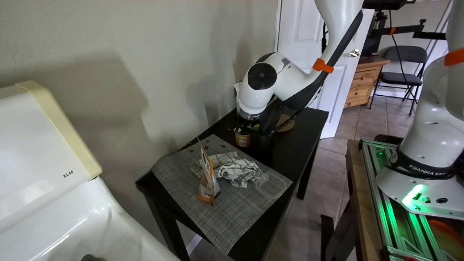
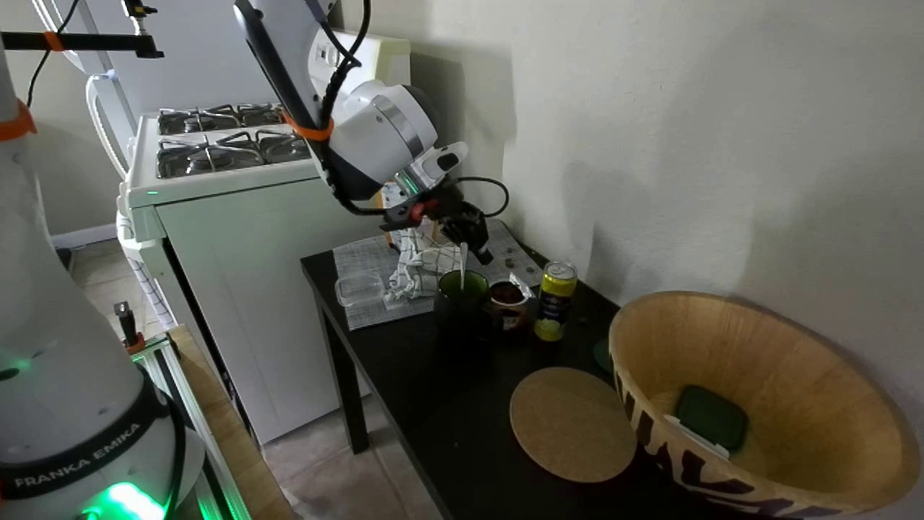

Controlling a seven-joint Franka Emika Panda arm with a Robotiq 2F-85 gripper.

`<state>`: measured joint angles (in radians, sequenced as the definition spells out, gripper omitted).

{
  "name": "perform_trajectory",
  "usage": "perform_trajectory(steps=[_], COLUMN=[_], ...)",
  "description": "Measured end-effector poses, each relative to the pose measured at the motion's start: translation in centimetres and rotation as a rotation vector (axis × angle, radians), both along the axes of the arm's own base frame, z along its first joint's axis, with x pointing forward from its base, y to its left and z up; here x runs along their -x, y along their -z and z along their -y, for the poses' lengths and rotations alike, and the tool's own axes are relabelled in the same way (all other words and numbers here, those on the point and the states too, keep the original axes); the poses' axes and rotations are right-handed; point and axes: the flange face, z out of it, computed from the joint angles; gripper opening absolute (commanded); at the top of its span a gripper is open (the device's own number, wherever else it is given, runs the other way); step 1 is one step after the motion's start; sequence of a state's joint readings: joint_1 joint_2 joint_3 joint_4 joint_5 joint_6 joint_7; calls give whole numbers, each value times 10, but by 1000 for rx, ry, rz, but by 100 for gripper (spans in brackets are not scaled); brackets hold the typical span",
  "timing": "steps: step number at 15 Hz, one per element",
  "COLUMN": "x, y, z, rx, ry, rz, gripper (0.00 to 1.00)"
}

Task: Take the spoon out of the cup and put it into the drawer

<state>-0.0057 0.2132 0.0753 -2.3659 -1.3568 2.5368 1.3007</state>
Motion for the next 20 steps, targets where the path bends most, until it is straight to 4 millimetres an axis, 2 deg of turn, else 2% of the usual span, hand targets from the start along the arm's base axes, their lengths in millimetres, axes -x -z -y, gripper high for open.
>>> perform_trajectory(steps=[1,2,4,5,10,13,14,17,20], x=[0,-1,-2,-1,13,21,22,24,27], y=[-2,-5,-14,-20,-53,-76,-83,-98,-101], z=[-1,-2,-5,-7,-26,-28,-26,-15,-5], rx=[-5,-10,-23,-33,-146,-248,-273,-302,-278], ry=[6,12,27,39,173,296,332,435,520], rz=[20,41,77,98,152,135,127,104,66], gripper=[3,27,30,36,74,96,100,100,100])
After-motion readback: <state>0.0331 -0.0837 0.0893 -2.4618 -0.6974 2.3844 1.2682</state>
